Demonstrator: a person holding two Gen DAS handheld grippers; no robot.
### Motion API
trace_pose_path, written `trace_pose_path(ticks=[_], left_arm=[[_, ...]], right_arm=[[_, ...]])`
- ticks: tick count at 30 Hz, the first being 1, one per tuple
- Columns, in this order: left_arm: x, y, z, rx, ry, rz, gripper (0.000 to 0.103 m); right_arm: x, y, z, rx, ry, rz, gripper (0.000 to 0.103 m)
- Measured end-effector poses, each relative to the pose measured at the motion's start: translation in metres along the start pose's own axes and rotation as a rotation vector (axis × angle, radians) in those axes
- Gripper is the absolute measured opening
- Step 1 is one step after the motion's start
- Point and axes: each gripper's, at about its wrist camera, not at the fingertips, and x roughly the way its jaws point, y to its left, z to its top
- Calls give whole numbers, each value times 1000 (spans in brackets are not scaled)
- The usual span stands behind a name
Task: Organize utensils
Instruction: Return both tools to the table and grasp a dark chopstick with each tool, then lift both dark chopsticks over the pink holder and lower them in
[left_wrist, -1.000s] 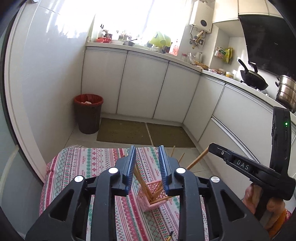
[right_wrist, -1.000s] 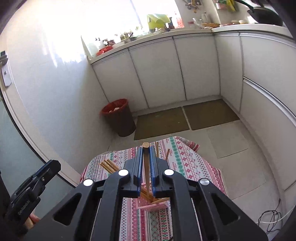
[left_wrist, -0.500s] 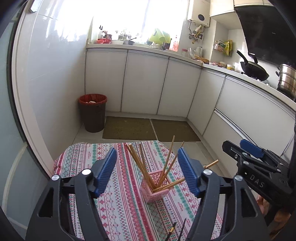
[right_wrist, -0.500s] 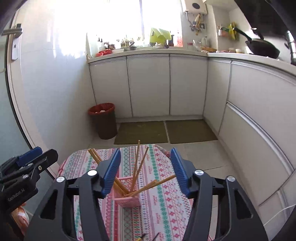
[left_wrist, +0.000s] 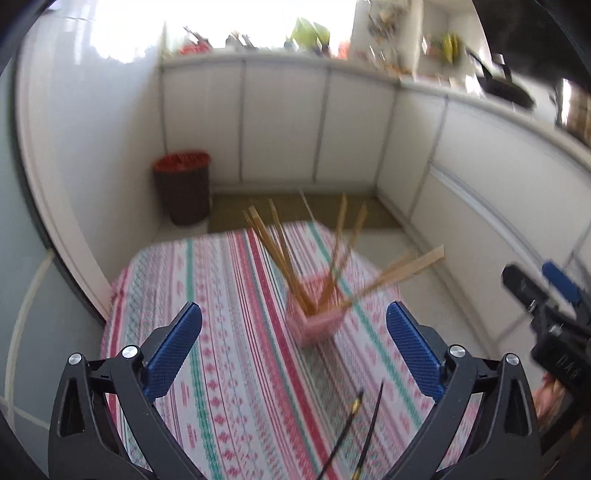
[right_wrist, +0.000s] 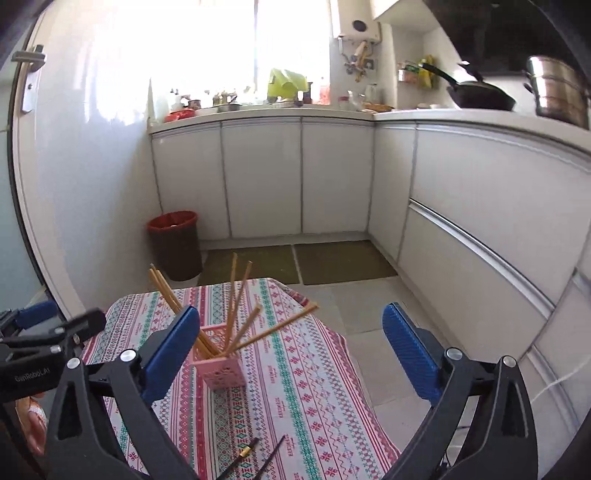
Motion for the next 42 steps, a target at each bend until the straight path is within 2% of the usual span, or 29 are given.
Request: trace_pose_path(ticks=[3,6,9,14,18,20,23,28,33,37,42], left_arm=[[43,-13,-22,76,231,-45,96],[90,-25,-48,71,435,-89,96],[125,-35,-69,55,549,-109,96],[164,-56,-90,79,635,-98,88],[183,-61,-94,72,660,-97,68],[189,-65,-93,64,673,-111,65],[199,-77,-93,89,675,-123,56],[219,-94,-103,156,708,-100,27],[224,-97,-105,179,672,-66,8],[214,-84,-106,169,634,-67,6],[171,-61,-100,145,549,-65,6]], right_arm=[[13,-17,-29,30,133,19,96],[30,-40,-62,107,282,8,96],[46,-56,-75,168,406,8,96],[54,-85,-86,284,455,-23,96],[65,-99,-96,332,541,-41,96],[67,-101,-99,350,569,-28,96],[70,-99,-99,342,567,-26,96],[70,-94,-97,302,554,-49,96],[76,-96,-97,327,571,-52,96],[88,-86,-102,330,607,-66,96],[112,-57,-113,298,674,-75,96]])
